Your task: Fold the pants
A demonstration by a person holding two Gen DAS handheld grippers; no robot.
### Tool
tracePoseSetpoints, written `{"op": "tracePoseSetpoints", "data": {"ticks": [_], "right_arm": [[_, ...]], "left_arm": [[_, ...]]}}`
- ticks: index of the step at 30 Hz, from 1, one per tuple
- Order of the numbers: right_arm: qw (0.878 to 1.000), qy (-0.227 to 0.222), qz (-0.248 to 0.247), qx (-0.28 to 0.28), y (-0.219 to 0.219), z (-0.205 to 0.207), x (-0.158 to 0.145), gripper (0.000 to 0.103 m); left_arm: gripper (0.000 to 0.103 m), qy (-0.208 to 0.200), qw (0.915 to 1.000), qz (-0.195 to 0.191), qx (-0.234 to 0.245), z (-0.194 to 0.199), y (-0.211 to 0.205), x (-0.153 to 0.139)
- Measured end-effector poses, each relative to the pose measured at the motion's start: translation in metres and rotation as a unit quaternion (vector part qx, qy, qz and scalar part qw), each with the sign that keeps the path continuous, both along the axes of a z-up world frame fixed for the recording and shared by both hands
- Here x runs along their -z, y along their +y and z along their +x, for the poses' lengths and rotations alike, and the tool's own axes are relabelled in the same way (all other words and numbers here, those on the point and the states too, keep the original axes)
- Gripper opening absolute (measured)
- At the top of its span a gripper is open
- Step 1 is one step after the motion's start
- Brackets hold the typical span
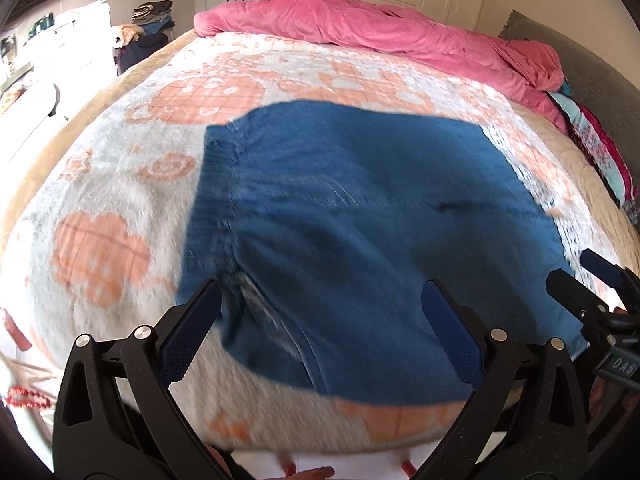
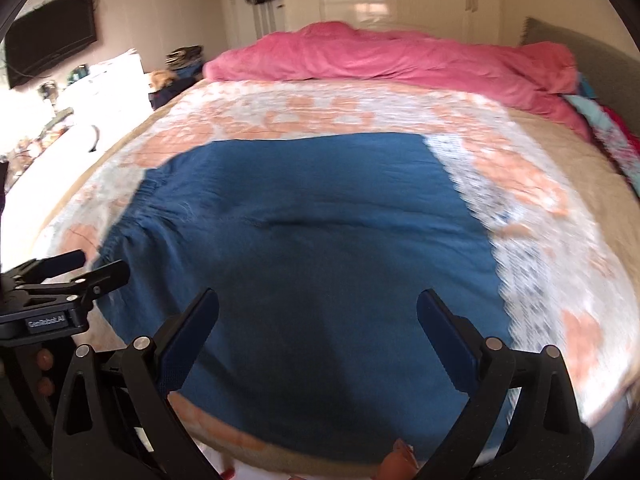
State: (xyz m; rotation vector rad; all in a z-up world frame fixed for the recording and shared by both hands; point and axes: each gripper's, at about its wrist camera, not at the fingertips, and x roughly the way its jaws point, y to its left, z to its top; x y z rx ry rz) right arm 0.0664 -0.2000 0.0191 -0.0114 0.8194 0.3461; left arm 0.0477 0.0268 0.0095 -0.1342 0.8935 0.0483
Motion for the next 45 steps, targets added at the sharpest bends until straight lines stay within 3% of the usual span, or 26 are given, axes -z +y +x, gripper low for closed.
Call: {"op": "tracePoseSetpoints", "data": {"ticks": [6,10,13,20,22,23,26,27,31,33,36,38,41,45], "right_arm": [[0.998,0.025,0.012,-0.063,0.024,0.068,-0.006,0.099],[0.992,0.013,-0.053,-0.113,0.058,0.118,-0.002,0.099],[0.987,0.013,-0.067,-0.145,0.079,0.157,0.004,0.099],[0.97,0.005,-0.121,-0.212,0.118,0.228,0.019,0.099],[0.966,0.004,-0.138,-0.22,0.124,0.24,0.028,0.099],[0.963,0.006,-0.144,-0.227,0.127,0.245,0.031,0.099],[0.954,0.006,-0.157,-0.254,0.142,0.259,0.039,0.099],[0.952,0.003,-0.165,-0.256,0.146,0.26,0.041,0.099],[0.94,0.002,-0.175,-0.292,0.165,0.264,0.047,0.098],[0.931,0.002,-0.184,-0.314,0.175,0.262,0.051,0.095],[0.926,0.015,-0.184,-0.329,0.186,0.263,0.062,0.062],[0.925,0.026,-0.157,-0.346,0.188,0.257,0.064,0.028],[0.929,0.007,-0.145,-0.342,0.183,0.242,0.061,0.009],[0.947,-0.007,-0.092,-0.307,0.158,0.225,0.043,0.007]], "left_arm": [[0.094,0.013,0.9995,-0.016,-0.022,0.053,0.049,0.002],[0.094,0.024,0.9991,-0.014,-0.031,0.092,0.079,0.006],[0.094,0.029,0.9988,0.005,-0.04,0.124,0.103,0.012],[0.094,0.056,0.9983,0.001,-0.019,0.169,0.129,0.037],[0.078,0.049,0.9988,-0.007,-0.007,0.174,0.131,0.042],[0.063,0.048,0.9988,-0.011,0.003,0.176,0.13,0.045],[0.045,0.038,0.9988,-0.02,0.024,0.177,0.126,0.049],[0.029,0.033,0.9986,-0.024,0.034,0.176,0.124,0.048],[0.022,-0.008,0.9979,-0.045,0.046,0.161,0.123,0.027],[0.022,-0.037,0.9972,-0.032,0.056,0.149,0.116,0.012],[0.021,-0.059,0.9954,-0.023,0.073,0.133,0.106,0.002],[0.021,-0.056,0.9952,-0.014,0.079,0.128,0.101,0.003],[0.021,-0.05,0.9961,-0.011,0.071,0.129,0.102,0.005],[0.021,-0.054,0.9964,-0.018,0.062,0.124,0.11,0.005]]}}
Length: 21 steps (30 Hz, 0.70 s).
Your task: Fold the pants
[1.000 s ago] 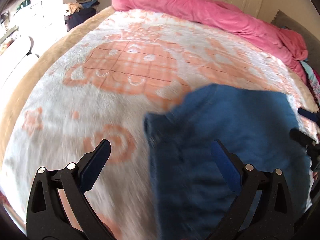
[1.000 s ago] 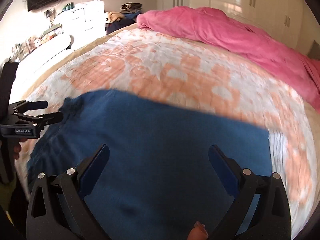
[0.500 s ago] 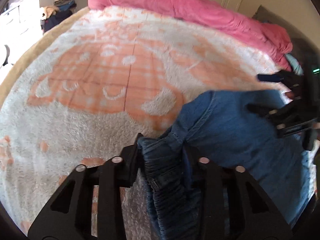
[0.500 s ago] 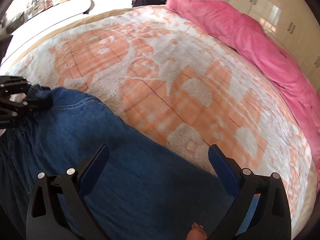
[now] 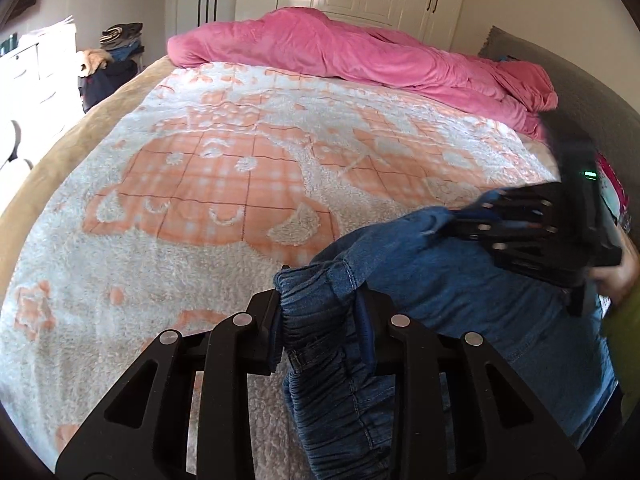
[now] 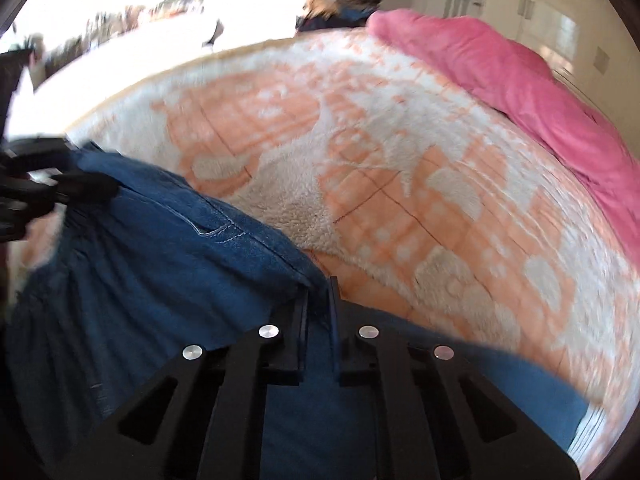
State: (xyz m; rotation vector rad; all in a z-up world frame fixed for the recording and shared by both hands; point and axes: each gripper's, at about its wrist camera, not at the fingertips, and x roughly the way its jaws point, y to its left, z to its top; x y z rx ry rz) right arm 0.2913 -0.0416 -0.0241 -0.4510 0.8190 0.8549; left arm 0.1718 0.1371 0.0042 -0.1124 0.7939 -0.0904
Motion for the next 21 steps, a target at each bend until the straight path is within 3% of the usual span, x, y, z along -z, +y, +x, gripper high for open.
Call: {"op": "tracePoseSetpoints", "data": {"ticks": [6,12,15,21], "right_arm": [[0.996,-0.019,0.077,0.037,-0.046,-0.055,-0.041,0.007],[0.99,-0.034,0.127,0.052,-0.093,-0.151,-0.069,0.007],[0.99,-0.031,0.13,0.042,-0.099,-0.193,-0.067,0.007],[0.993,-0.007,0.113,0.027,-0.095,-0.244,-0.036,0.007]], "left_arm": [[0.021,-0.037,0.9991,-0.005,0.02,-0.028,-0.01,-0.024],[0.024,-0.075,0.996,-0.02,0.045,-0.089,-0.025,-0.038],[0.025,-0.064,0.9963,-0.036,0.043,-0.123,-0.027,-0.028],[0.027,-0.005,0.998,-0.05,0.039,-0.149,-0.028,-0.001]]}}
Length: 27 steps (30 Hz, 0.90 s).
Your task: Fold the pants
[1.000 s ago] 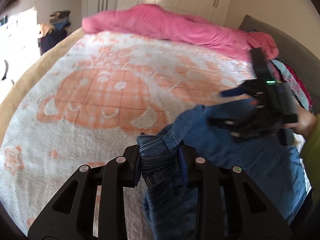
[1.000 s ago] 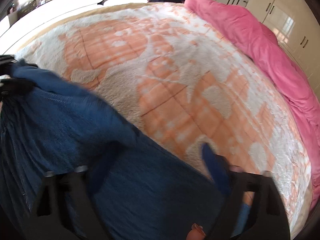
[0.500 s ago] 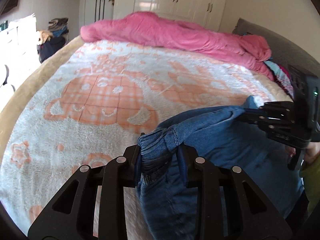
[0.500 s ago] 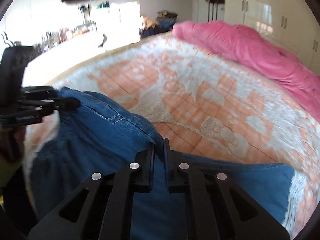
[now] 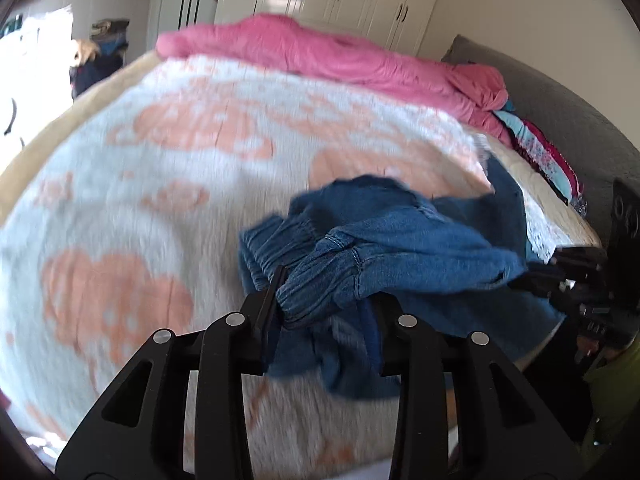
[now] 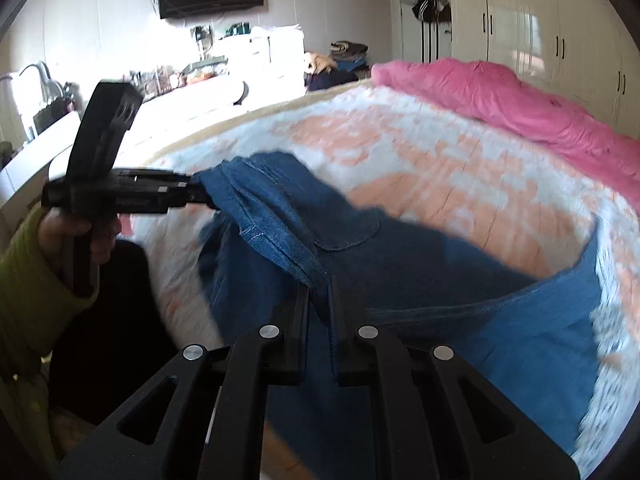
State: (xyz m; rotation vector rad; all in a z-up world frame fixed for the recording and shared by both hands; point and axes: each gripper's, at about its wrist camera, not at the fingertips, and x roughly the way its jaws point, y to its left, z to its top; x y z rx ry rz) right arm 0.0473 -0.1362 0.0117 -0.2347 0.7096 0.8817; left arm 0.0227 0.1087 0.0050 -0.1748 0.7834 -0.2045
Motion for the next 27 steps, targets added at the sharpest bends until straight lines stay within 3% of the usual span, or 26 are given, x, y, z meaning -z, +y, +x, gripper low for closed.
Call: {"op": "tracePoseSetpoints", "data": {"ticks": [5,12,19,23,27], "right_arm": [[0.999,0.031,-0.023,0.002,0.007,-0.015,0.027,0.008],[0.998,0.055,-0.032,-0.017,0.02,-0.023,0.039,0.01],[0.997,0.074,-0.026,-0.024,0.017,-0.027,0.046,0.011],[0.995,0.094,-0.009,-0.02,0.013,-0.028,0.048,0.011],[0.994,0.103,-0.004,-0.022,0.011,-0.033,0.049,0.015]], "left_arm": [[0.032,0.038,0.9992,0.015,-0.003,-0.005,-0.002,0.013],[0.042,0.072,0.9968,-0.016,-0.03,-0.022,0.02,0.022],[0.042,0.034,0.9983,-0.012,-0.046,-0.051,0.025,-0.012],[0.042,0.002,0.9998,-0.018,0.003,-0.043,-0.009,-0.028],[0.042,0.009,0.9993,-0.007,0.034,-0.027,-0.038,-0.015]]}}
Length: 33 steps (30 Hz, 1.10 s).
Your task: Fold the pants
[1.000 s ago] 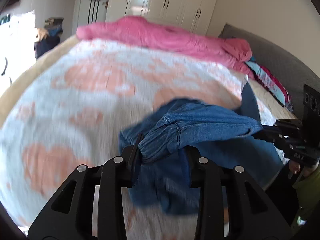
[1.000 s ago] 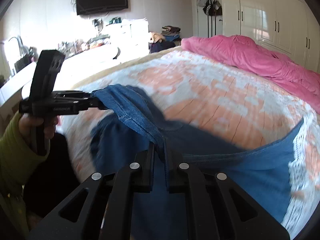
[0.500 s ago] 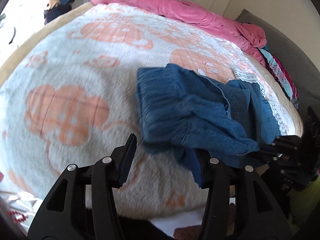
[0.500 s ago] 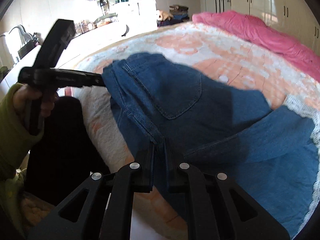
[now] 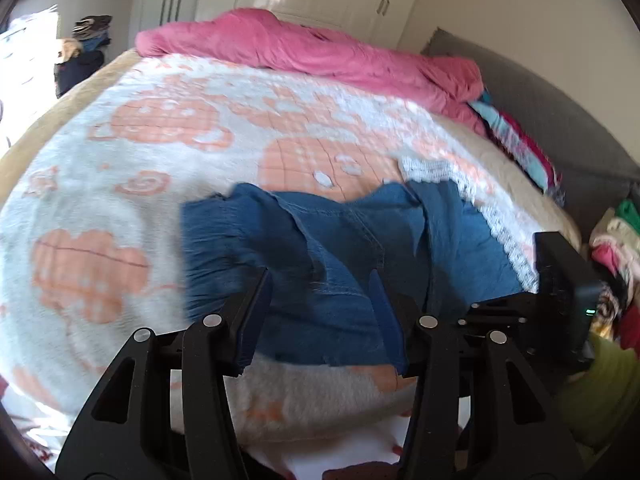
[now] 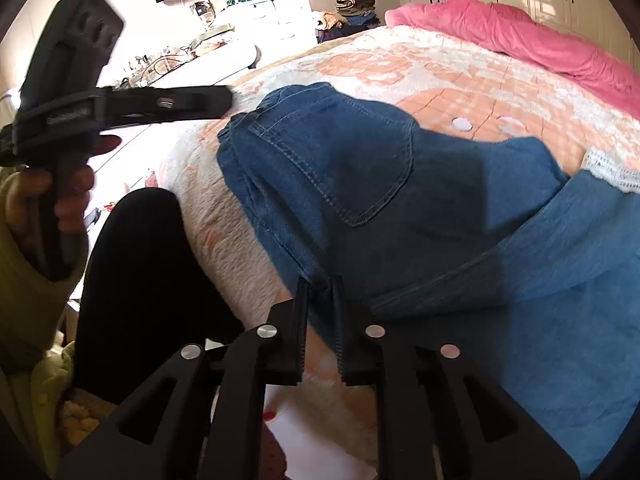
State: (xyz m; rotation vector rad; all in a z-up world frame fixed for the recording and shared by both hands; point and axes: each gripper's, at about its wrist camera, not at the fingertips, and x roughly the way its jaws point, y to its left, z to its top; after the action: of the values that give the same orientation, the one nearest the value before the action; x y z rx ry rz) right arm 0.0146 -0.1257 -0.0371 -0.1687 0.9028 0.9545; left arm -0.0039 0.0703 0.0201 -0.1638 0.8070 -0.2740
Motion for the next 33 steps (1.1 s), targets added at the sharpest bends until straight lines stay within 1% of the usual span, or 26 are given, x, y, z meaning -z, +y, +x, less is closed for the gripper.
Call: {"op": "tracePoseSetpoints", "data": {"ticks": [1,2,4,6,7,9,11,14,16,17,18,20,22,24,26,27,28,29,31,33], "right_arm": [[1.0,0.002,0.001,-0.002,-0.001,-0.002,0.001,0.017],[1.0,0.003,0.0,-0.003,0.0,-0.004,0.0,0.017],[1.0,0.008,0.005,-0.004,-0.004,-0.006,-0.005,0.02],[0.999,0.017,0.032,-0.004,-0.012,-0.006,-0.017,0.02],[0.999,0.016,0.05,0.001,-0.018,-0.005,-0.026,0.02],[0.998,-0.002,0.055,0.017,-0.021,-0.002,-0.037,0.022],[0.998,-0.021,0.046,0.031,-0.015,0.004,-0.041,0.029],[0.999,-0.02,0.017,0.042,-0.002,0.012,-0.029,0.032],[0.999,0.002,-0.018,0.05,0.009,0.017,-0.008,0.032],[0.997,0.021,-0.047,0.06,0.014,0.019,0.008,0.033],[0.996,0.023,-0.048,0.065,0.015,0.019,0.014,0.033],[0.997,0.022,-0.039,0.067,0.014,0.019,0.013,0.034],[0.997,0.032,-0.022,0.067,0.006,0.02,0.006,0.035],[0.997,0.034,0.006,0.074,-0.004,0.02,-0.006,0.038],[0.996,0.017,0.028,0.085,-0.022,0.016,-0.021,0.043],[0.995,0.009,0.033,0.094,-0.031,0.016,-0.028,0.045],[0.994,0.005,0.036,0.105,-0.039,0.018,-0.032,0.048],[0.992,0.001,0.036,0.12,-0.048,0.02,-0.035,0.048],[0.989,-0.006,0.035,0.146,-0.066,0.025,-0.04,0.048],[0.984,-0.008,0.037,0.175,-0.083,0.036,-0.041,0.051]], "left_arm": [[0.041,0.012,0.9997,0.02,-0.006,0.004,-0.005,0.009],[0.04,0.03,0.9985,0.043,-0.014,0.009,-0.006,0.021],[0.039,0.051,0.9979,0.037,-0.015,0.012,-0.002,0.037],[0.039,0.051,0.9981,0.031,-0.013,0.009,0.0,0.041],[0.039,0.049,0.9981,0.035,-0.01,0.008,-0.001,0.041],[0.039,0.049,0.9981,0.036,-0.007,0.01,-0.002,0.043],[0.039,0.052,0.998,0.035,-0.006,0.012,0.0,0.046],[0.039,0.05,0.9981,0.035,-0.005,0.01,-0.001,0.047],[0.039,0.05,0.9982,0.034,-0.005,0.01,-0.001,0.046],[0.039,0.05,0.9982,0.031,-0.004,0.009,-0.001,0.046],[0.039,0.05,0.9983,0.03,-0.002,0.009,-0.001,0.047],[0.039,0.047,0.9985,0.03,-0.001,0.007,-0.001,0.047],[0.039,0.044,0.9987,0.024,-0.002,0.006,0.001,0.045],[0.039,0.028,0.9995,0.008,-0.009,0.0,0.004,0.036],[0.042,0.003,1.0,-0.004,-0.008,-0.008,0.005,0.022],[0.045,-0.013,0.9999,-0.003,-0.007,-0.013,0.004,0.013],[0.046,-0.022,0.9997,0.001,-0.005,-0.017,0.002,0.007],[0.047,-0.028,0.9996,0.007,-0.003,-0.019,-0.001,0.001],[0.05,-0.035,0.9993,0.011,0.006,-0.02,-0.009,-0.007],[0.056,-0.032,0.9993,0.01,0.017,-0.017,-0.019,-0.01]]}}
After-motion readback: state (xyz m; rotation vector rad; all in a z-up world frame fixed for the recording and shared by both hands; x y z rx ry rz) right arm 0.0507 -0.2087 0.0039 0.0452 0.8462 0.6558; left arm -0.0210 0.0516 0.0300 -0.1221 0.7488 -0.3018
